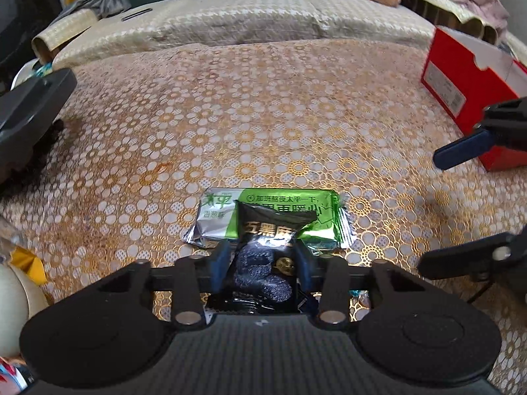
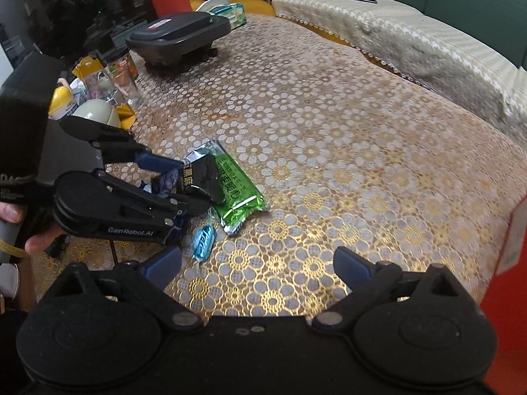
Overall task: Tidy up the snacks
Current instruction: 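Grasp the green foil bar with the right tool while the left tool grasps the black sesame snack, then carry both held snacks over the red box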
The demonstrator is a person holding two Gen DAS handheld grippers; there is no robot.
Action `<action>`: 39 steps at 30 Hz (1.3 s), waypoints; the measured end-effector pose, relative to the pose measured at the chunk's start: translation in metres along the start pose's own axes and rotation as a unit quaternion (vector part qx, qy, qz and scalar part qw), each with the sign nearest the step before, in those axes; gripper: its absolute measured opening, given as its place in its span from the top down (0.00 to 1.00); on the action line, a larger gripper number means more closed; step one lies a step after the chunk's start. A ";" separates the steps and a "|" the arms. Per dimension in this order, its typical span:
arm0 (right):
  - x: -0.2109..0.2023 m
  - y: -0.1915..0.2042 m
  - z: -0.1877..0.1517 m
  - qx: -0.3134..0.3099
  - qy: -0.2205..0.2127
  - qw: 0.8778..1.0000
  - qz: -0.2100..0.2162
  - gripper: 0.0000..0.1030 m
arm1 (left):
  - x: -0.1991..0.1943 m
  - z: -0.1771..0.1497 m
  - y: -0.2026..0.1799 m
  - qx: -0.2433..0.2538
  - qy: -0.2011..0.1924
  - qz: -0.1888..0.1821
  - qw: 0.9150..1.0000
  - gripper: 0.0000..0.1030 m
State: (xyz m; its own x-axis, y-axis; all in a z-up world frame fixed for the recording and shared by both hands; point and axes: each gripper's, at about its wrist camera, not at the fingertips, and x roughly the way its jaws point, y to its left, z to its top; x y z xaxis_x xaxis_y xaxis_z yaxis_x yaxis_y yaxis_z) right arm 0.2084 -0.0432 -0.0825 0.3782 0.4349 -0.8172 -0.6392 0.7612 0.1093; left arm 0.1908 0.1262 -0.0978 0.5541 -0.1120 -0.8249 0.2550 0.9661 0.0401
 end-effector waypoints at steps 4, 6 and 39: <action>0.014 0.008 0.012 -0.023 0.000 1.000 0.000 0.11 | -0.008 -0.004 0.011 -0.048 -0.012 0.004 0.999 0.67; 0.023 0.013 0.018 -0.036 0.002 0.999 0.003 0.12 | -0.013 -0.007 0.019 -0.078 -0.019 0.005 0.997 0.67; 0.045 0.029 0.051 -0.058 -0.010 0.998 -0.013 0.60 | -0.054 -0.019 0.043 -0.189 -0.056 0.005 0.980 0.67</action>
State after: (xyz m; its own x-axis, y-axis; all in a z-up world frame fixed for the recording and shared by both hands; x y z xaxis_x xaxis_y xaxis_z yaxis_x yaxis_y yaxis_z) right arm 0.2408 0.0227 -0.0869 0.4083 0.4263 -0.8071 -0.7015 0.7123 0.0214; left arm 0.1569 0.1782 -0.0621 0.6447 -0.1062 -0.7570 -0.0516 0.9820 -0.1816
